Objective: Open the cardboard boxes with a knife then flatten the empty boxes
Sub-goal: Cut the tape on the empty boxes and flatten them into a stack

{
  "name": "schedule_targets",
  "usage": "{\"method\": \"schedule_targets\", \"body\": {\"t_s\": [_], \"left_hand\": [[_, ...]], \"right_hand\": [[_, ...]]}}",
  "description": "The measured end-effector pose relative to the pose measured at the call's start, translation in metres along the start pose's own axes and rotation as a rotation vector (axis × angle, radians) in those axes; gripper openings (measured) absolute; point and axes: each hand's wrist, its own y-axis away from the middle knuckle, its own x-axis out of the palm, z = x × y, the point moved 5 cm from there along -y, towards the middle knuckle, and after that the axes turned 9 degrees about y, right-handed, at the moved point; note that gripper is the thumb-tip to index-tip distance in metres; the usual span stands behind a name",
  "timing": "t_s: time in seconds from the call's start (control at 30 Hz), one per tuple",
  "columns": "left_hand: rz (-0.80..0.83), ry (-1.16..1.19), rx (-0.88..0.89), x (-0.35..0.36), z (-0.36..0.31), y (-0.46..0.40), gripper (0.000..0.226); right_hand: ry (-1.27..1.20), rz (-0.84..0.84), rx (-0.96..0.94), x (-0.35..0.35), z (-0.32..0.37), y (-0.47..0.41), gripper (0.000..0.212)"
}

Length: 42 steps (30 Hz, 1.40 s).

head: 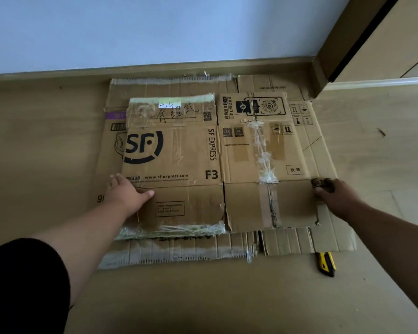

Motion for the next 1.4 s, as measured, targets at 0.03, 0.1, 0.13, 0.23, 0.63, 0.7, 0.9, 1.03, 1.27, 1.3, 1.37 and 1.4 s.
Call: {"method": "schedule_targets", "body": {"t_s": [0.03, 0.1, 0.13, 0.23, 0.63, 0.7, 0.9, 1.03, 1.27, 1.3, 1.37, 1.4], "left_hand": [[-0.02, -0.057, 0.033, 0.0, -0.005, 0.005, 0.117], [-0.04, -0.112, 0.115, 0.003, -0.011, 0.014, 0.113], [-0.043, -0.118, 0.159, 0.006, -0.013, 0.018, 0.109], [-0.027, -0.148, 0.254, 0.018, -0.025, 0.041, 0.096], [0.254, -0.056, 0.389, 0.106, -0.008, 0.155, 0.075], [0.277, -0.055, 0.377, 0.103, -0.005, 0.158, 0.074], [0.317, -0.044, 0.353, 0.088, 0.01, 0.163, 0.072], [0.332, -0.023, 0.355, 0.083, 0.007, 0.165, 0.068], [0.376, 0.029, 0.409, 0.086, -0.006, 0.185, 0.056], [0.378, 0.04, 0.411, 0.087, -0.005, 0.188, 0.054], [0.378, 0.054, 0.417, 0.086, -0.003, 0.193, 0.052], [0.374, 0.06, 0.42, 0.085, -0.003, 0.194, 0.051]], "right_hand": [[0.001, -0.029, 0.027, -0.001, -0.006, 0.007, 0.05], [0.027, -0.11, 0.084, -0.002, -0.021, 0.031, 0.049], [0.024, -0.157, 0.12, 0.0, -0.03, 0.048, 0.049], [-0.031, -0.154, 0.261, 0.027, -0.059, 0.097, 0.046], [-0.04, -0.014, 0.376, 0.091, -0.079, 0.144, 0.047], [-0.036, -0.024, 0.377, 0.09, -0.073, 0.141, 0.048], [-0.125, 0.155, 0.554, 0.107, -0.069, 0.161, 0.064], [-0.367, 0.297, 0.59, 0.123, -0.063, 0.184, 0.02], [-1.003, 0.421, 0.579, 0.133, -0.021, 0.24, 0.011], [-1.032, 0.394, 0.528, 0.131, -0.012, 0.246, 0.012], [-1.047, 0.364, 0.403, 0.125, 0.009, 0.254, 0.012], [-1.027, 0.373, 0.329, 0.121, 0.021, 0.258, 0.014]]}}
